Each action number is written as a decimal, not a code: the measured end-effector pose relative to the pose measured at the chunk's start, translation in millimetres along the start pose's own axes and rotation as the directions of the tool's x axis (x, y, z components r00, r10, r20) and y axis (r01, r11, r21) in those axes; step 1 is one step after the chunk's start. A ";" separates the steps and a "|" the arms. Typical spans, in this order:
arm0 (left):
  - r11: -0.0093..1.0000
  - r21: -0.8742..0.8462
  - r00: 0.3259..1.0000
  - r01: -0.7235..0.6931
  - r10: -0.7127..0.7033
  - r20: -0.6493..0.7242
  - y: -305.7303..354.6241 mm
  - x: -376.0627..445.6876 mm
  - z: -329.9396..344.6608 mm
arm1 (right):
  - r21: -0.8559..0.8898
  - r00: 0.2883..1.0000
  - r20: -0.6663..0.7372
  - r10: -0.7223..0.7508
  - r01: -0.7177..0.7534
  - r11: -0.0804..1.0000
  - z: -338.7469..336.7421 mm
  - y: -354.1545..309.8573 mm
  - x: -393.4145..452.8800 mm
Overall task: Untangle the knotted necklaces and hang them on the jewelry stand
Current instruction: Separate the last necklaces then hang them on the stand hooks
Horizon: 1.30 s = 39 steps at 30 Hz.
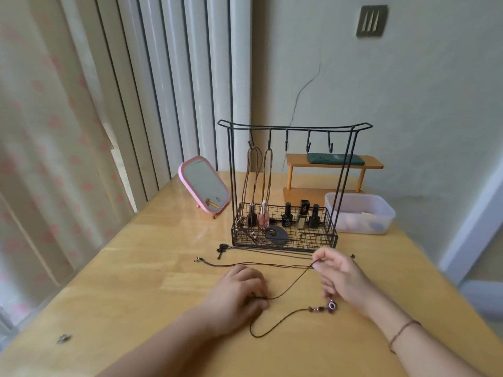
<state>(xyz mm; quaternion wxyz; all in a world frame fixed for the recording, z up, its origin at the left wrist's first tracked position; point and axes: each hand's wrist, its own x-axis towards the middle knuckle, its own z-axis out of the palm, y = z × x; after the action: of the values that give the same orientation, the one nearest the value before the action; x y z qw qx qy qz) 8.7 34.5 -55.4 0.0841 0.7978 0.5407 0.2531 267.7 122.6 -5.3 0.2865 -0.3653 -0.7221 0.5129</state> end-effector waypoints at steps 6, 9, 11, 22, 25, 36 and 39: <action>0.924 -0.300 0.956 0.236 -0.276 -0.099 -9.3 -17.0 -23.3 | -0.100 0.999 -0.037 -0.038 0.034 0.994 -19.8 -8.5 -16.4; 0.647 -0.722 0.888 0.246 -0.450 -0.100 5.3 -8.7 -44.3 | -0.144 0.998 -0.052 -0.046 0.038 0.989 -24.4 -4.1 -21.9; 0.459 -0.870 0.888 0.178 -0.456 -0.059 25.2 5.2 -60.6 | -0.194 0.999 -0.012 -0.051 0.048 0.980 -19.6 -1.8 -22.4; 0.991 0.132 0.980 -0.004 0.031 -0.198 81.9 110.5 -198.6 | 0.129 0.954 -0.298 -0.007 0.048 0.990 -3.5 -6.2 -19.3; 0.962 0.265 0.961 -0.069 0.136 -0.242 94.7 148.2 -219.7 | 0.191 0.923 -0.382 -0.056 0.137 0.972 3.8 -19.7 -10.1; 0.891 0.450 0.959 -0.057 0.174 -0.223 81.1 212.8 -227.2 | 0.183 0.840 -0.538 -0.072 0.201 0.962 22.7 -19.4 30.0; 0.891 0.449 0.952 -0.061 0.187 -0.241 73.3 214.9 -226.6 | 0.140 0.822 -0.562 -0.092 0.204 0.969 25.3 -19.1 36.0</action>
<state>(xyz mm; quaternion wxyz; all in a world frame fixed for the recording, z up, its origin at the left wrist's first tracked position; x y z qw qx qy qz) 18.4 168.0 236.1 -0.1900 0.7860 0.5373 0.2396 222.8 134.8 6.5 0.5554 -0.4104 -0.5816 0.4299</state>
